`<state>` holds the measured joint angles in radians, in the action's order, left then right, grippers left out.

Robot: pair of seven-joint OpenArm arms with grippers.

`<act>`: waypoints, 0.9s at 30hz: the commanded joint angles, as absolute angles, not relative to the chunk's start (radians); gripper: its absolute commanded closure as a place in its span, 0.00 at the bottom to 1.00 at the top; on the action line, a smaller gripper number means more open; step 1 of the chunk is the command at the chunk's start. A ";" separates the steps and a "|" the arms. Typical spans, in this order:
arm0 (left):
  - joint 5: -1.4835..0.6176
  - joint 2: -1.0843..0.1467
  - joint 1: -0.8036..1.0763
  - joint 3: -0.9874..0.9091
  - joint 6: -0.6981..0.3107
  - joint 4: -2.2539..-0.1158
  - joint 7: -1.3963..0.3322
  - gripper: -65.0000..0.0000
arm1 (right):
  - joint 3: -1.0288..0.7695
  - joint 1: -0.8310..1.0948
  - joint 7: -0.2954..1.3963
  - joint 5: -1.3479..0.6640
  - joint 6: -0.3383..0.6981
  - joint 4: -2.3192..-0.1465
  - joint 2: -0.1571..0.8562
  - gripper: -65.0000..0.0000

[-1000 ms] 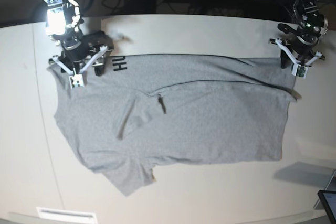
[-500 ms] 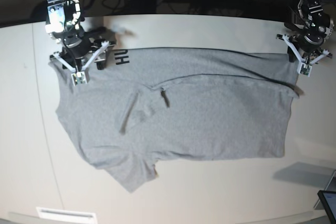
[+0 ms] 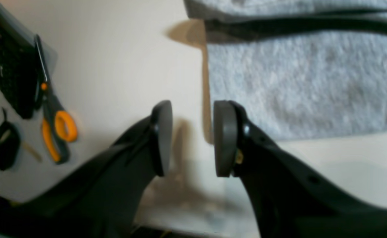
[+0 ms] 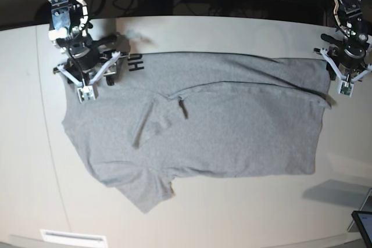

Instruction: Fold the T-shirt properly

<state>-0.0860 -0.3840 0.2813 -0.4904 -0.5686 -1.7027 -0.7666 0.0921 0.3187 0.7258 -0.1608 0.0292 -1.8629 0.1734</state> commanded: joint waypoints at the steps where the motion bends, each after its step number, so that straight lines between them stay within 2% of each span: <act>1: -0.081 -0.400 0.265 -0.498 -0.556 -1.698 -0.756 0.67 | 0.091 0.315 0.707 -0.163 0.030 -1.893 0.177 0.53; 10: -0.082 -0.395 0.193 -0.421 -0.556 -1.609 -0.757 0.67 | 0.091 0.318 0.707 -0.163 0.030 -1.929 0.177 0.53; 27: -0.031 -0.360 0.041 -0.417 -0.556 -1.515 -0.757 0.67 | 0.091 0.321 0.707 -0.165 0.033 -1.926 0.177 0.53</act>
<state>-0.0299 -0.3378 0.0544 -0.4114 -0.5617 -1.5013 -0.7761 0.0921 0.3244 0.7280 -0.1650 0.0296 -1.9076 0.1730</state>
